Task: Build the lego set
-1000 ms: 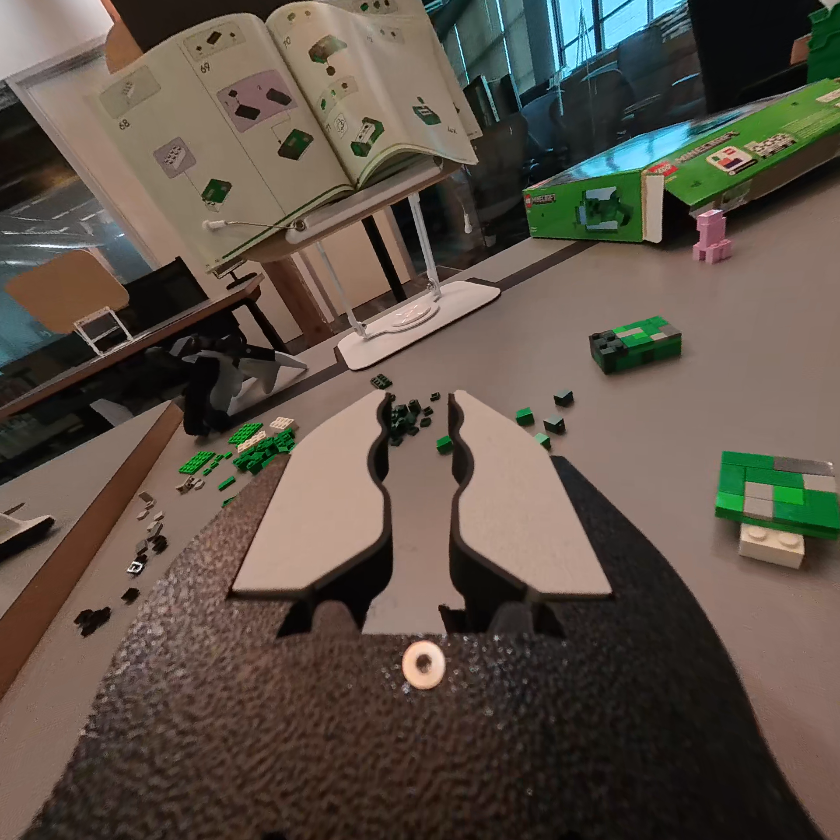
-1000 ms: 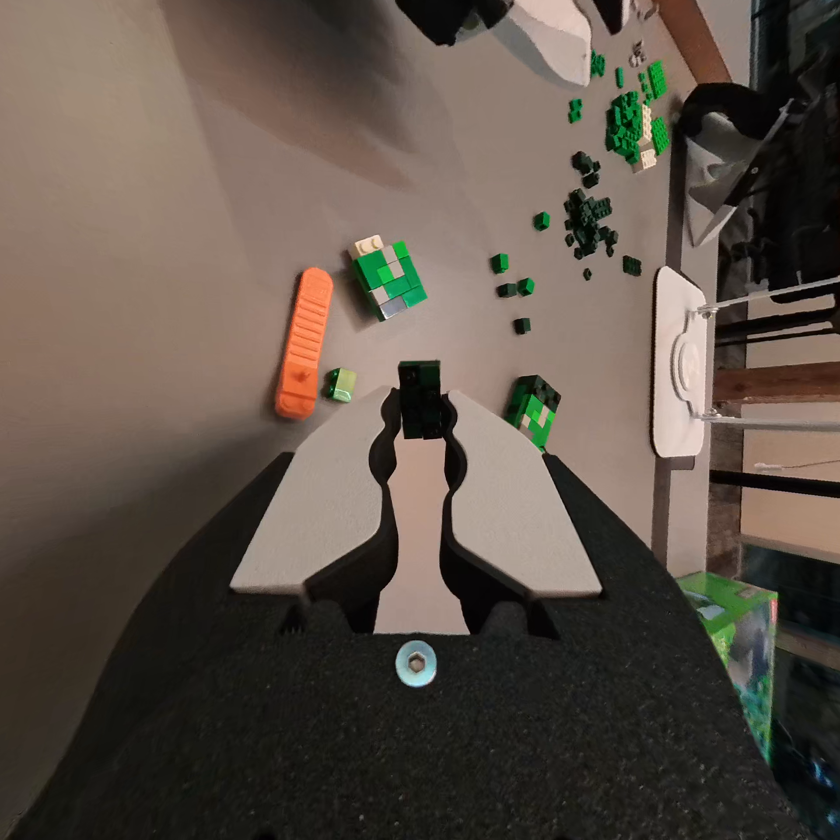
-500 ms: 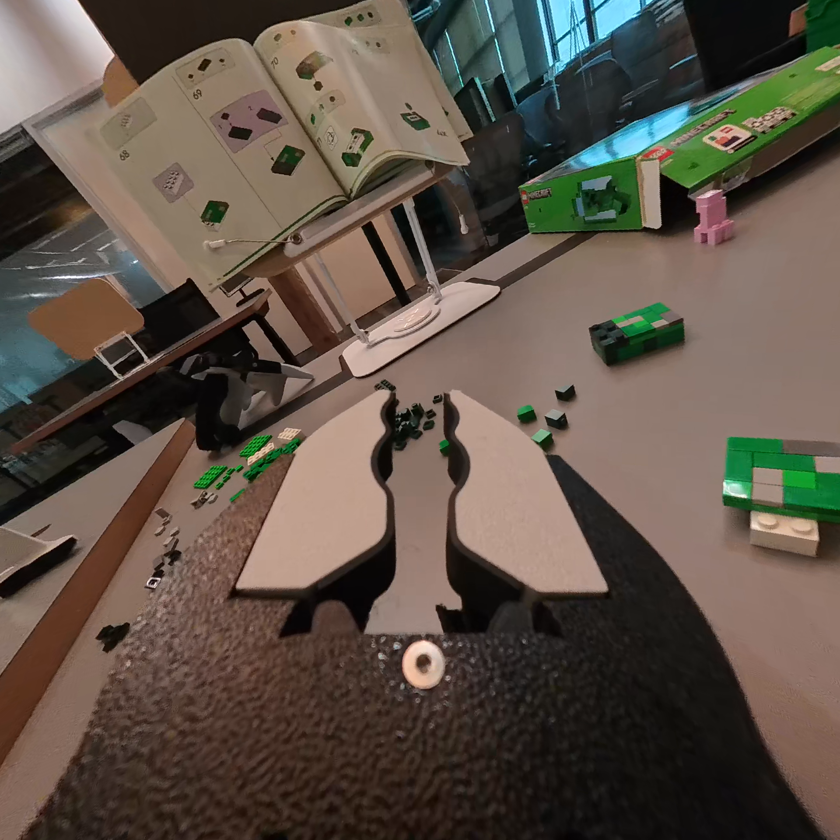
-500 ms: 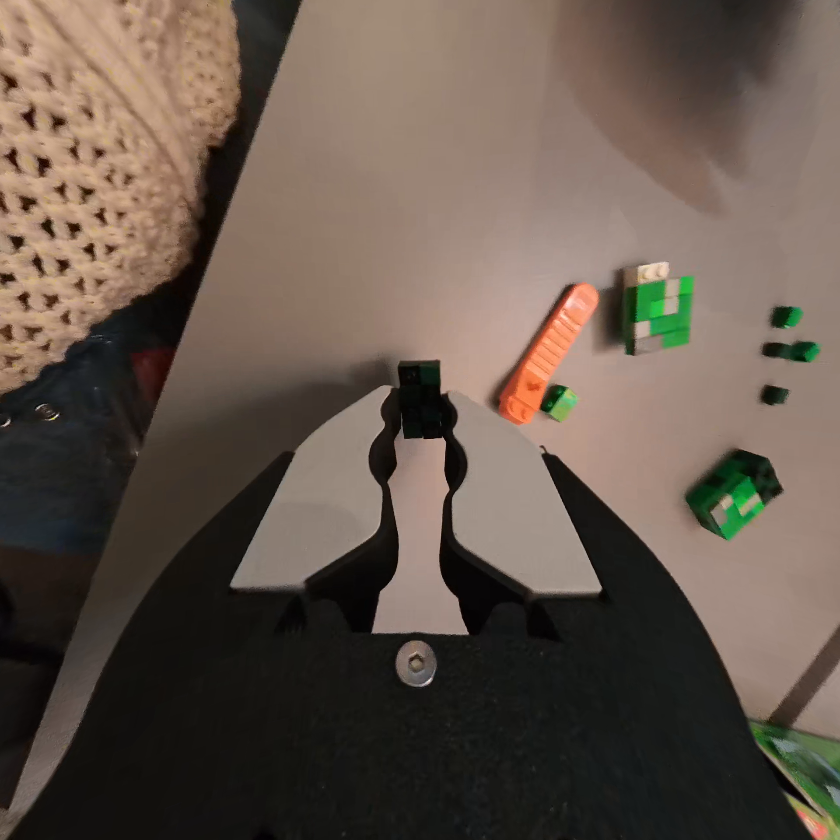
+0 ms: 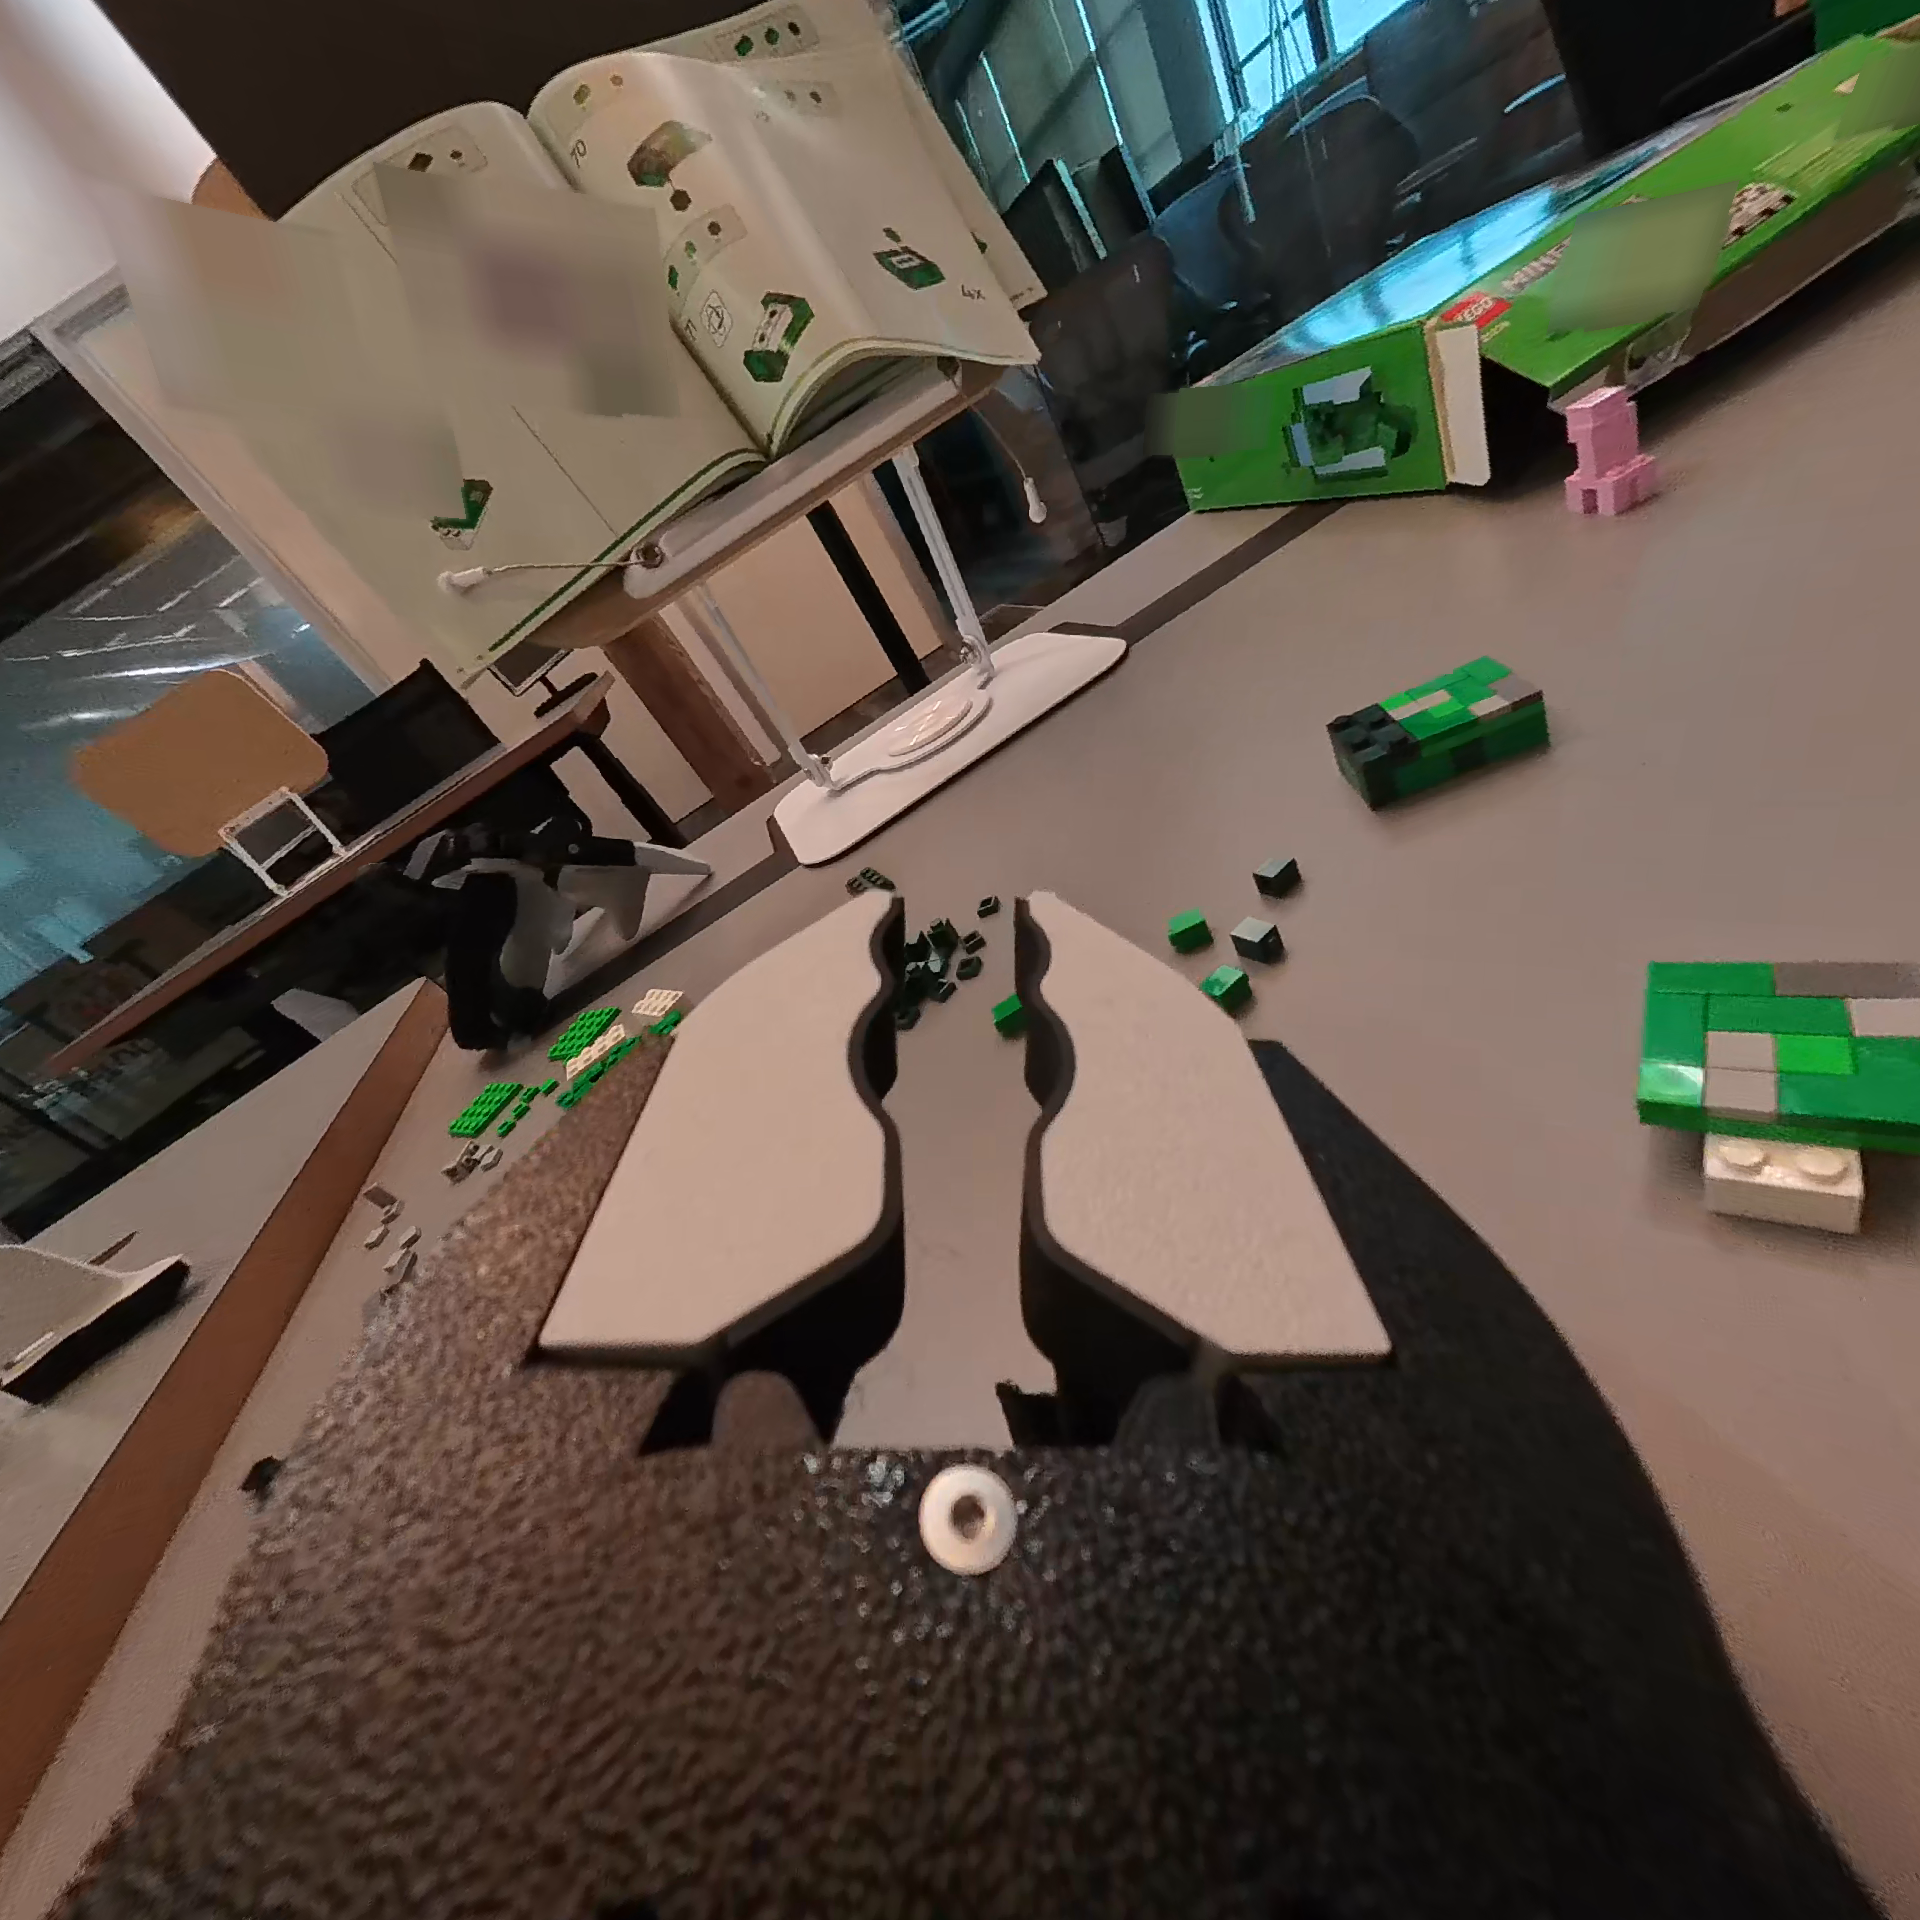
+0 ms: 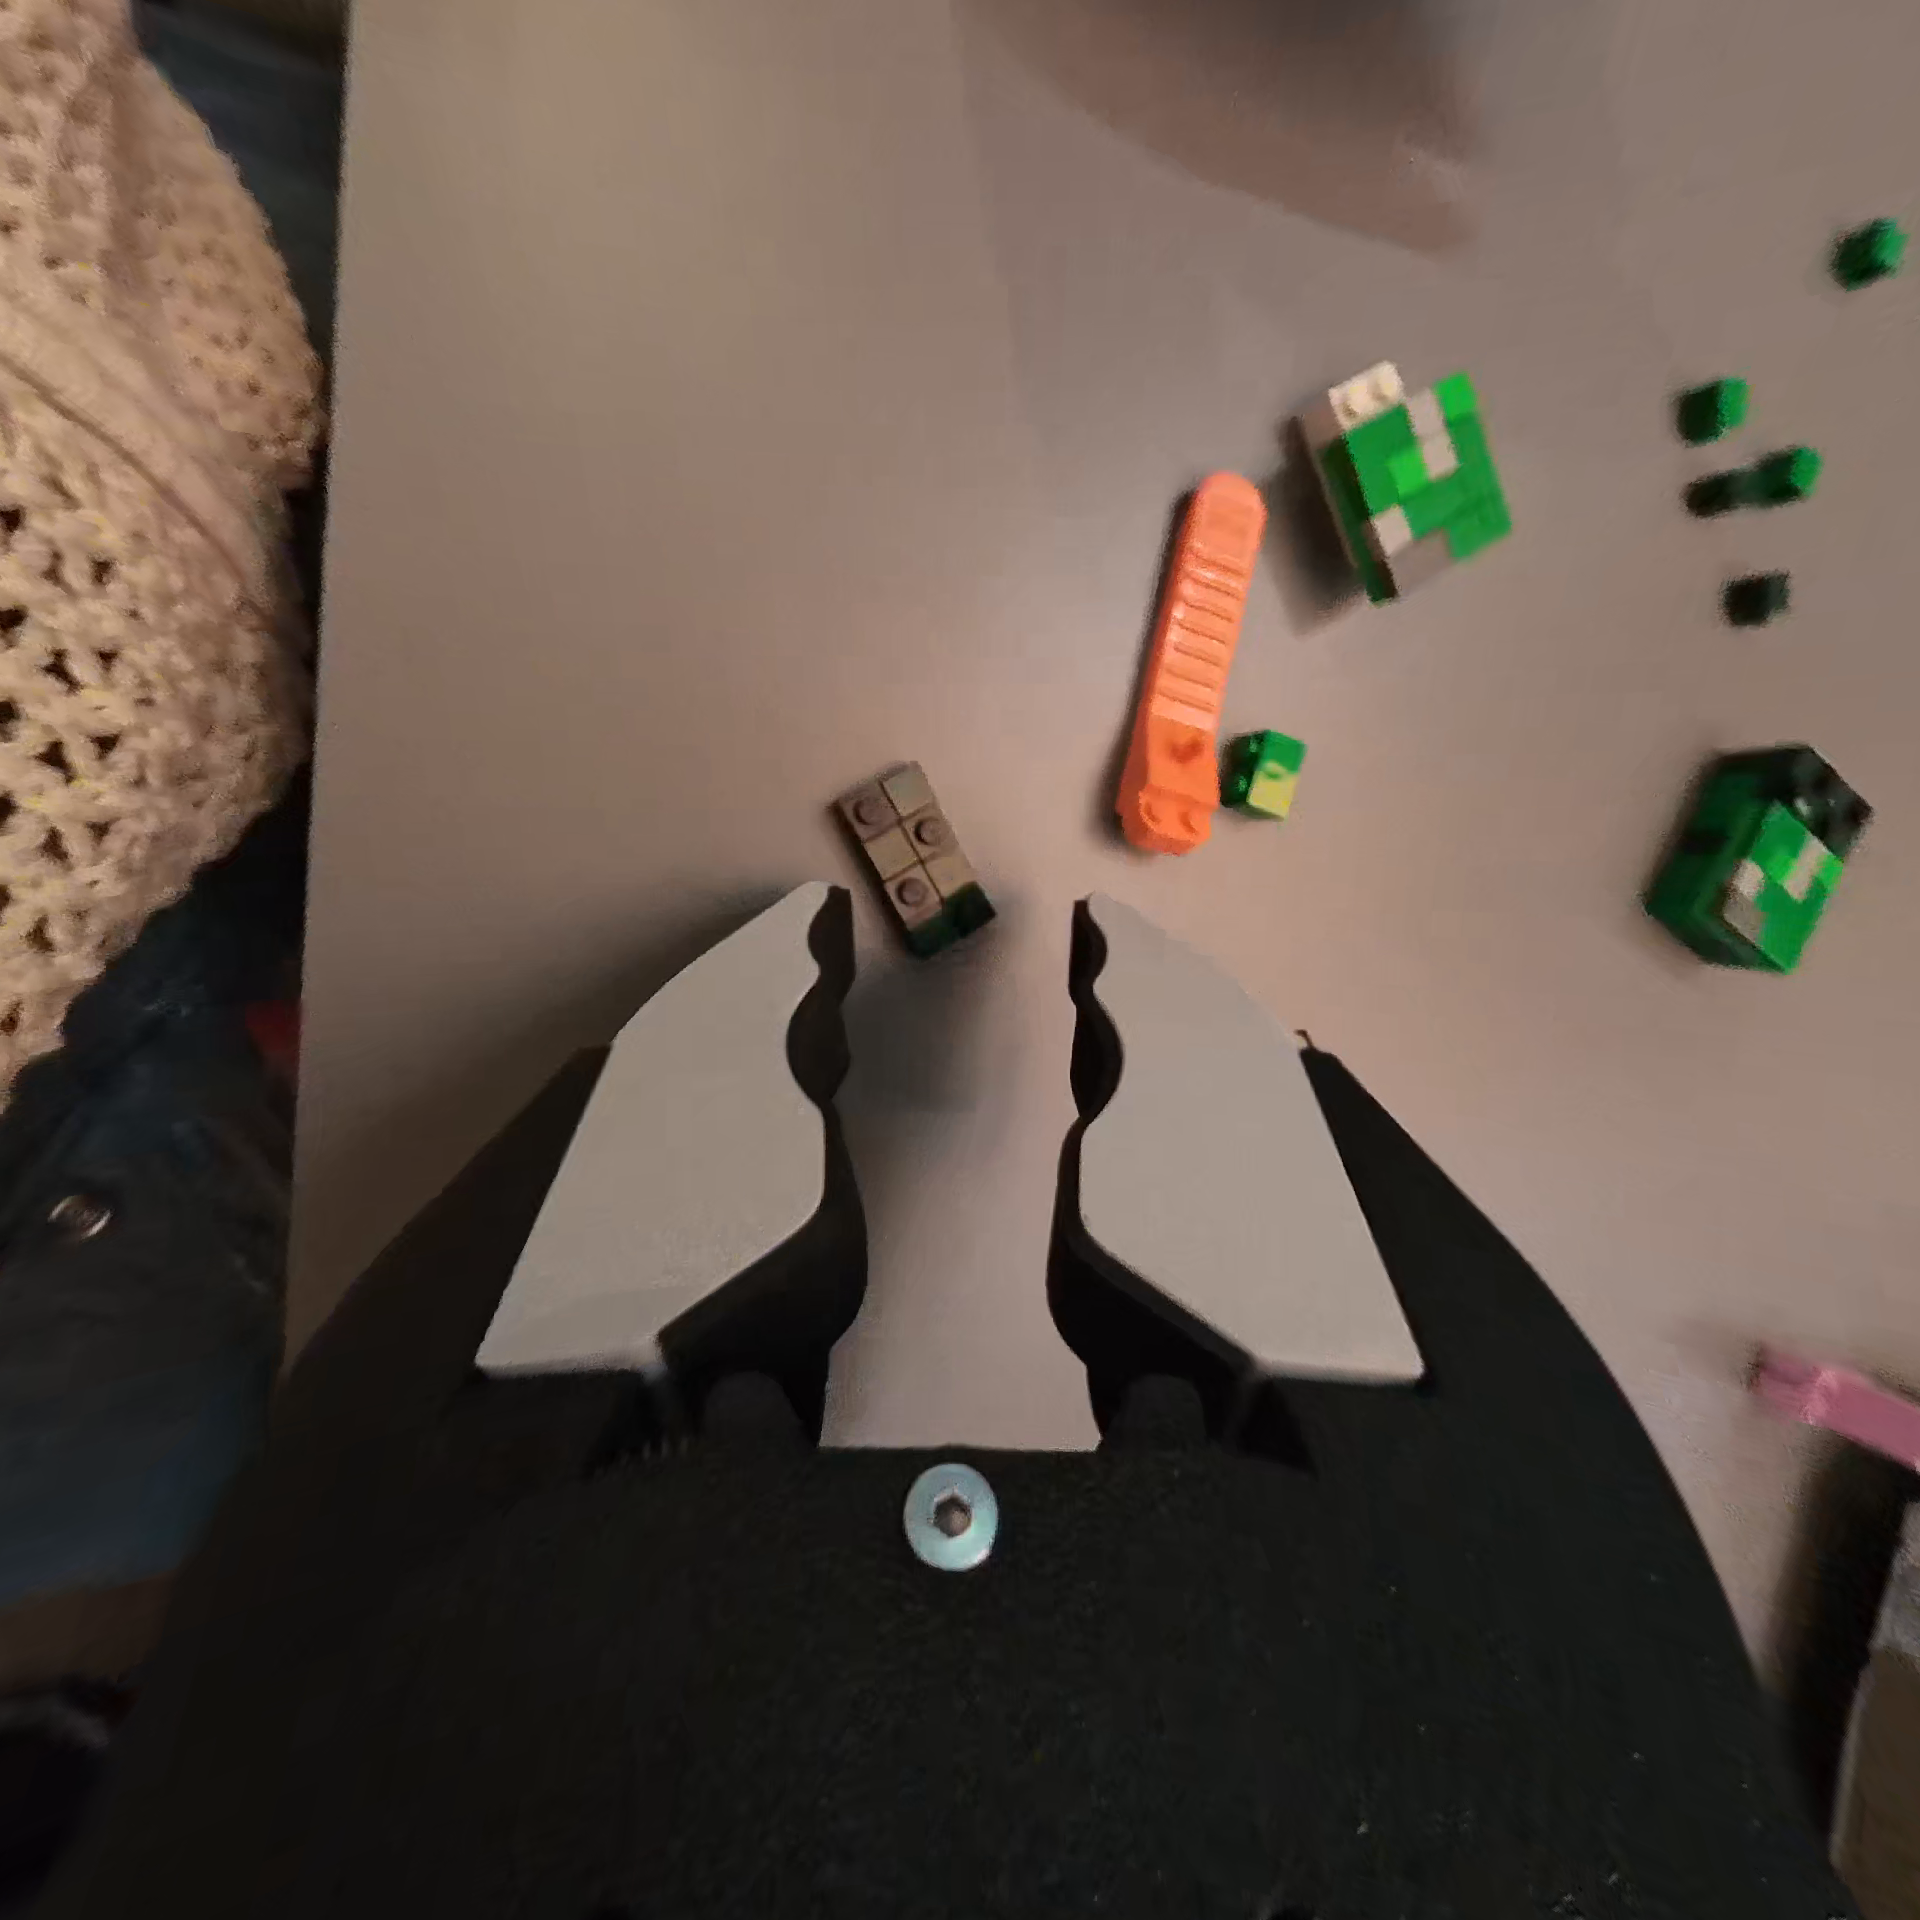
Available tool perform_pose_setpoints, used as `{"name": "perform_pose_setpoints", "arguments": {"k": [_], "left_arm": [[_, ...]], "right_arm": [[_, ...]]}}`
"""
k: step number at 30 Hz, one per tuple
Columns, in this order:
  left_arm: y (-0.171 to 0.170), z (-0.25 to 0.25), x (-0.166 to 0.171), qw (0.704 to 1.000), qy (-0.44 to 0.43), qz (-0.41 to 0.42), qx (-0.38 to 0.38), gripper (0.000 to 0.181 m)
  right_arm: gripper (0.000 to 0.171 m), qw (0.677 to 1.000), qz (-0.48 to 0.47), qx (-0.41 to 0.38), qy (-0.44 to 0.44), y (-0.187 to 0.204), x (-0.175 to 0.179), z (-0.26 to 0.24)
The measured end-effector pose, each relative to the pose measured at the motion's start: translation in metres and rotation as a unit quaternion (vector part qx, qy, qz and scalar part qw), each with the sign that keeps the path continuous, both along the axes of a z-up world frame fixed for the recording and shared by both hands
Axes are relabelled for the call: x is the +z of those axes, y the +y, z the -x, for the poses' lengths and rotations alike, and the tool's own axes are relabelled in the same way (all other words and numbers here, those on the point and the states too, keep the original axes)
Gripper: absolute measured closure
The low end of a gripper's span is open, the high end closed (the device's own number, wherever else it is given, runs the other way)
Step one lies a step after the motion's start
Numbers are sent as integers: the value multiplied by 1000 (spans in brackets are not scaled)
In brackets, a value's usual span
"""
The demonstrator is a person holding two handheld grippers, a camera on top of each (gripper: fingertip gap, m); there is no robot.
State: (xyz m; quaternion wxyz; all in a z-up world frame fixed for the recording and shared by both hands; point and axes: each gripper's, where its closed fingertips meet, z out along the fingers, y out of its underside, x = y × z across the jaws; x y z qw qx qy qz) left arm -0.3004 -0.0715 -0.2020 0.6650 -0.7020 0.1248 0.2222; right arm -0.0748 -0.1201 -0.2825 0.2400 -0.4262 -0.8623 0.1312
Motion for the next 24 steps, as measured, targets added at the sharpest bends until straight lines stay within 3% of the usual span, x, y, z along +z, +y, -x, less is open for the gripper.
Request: {"name": "perform_pose_setpoints", "arguments": {"k": [10, 12, 17, 24], "left_arm": [[-1, -1, 1, 1000, 3, -5, -3, 162], [-1, -1, 2, 1000, 1, -6, -3, 163], [-1, -2, 0, 1000, 7, -2, -4, 164], [0, -3, -1, 1000, 15, 0, -7, 165]], "right_arm": [[143, 989, -20, -122, 83, 35, 2, 7], [143, 986, 15, -137, 98, 32, 3, 8], [133, 944, 238, -153, 169, 2, 19, 13], [129, 955, 212, -162, 132, -4, 4, 11]]}}
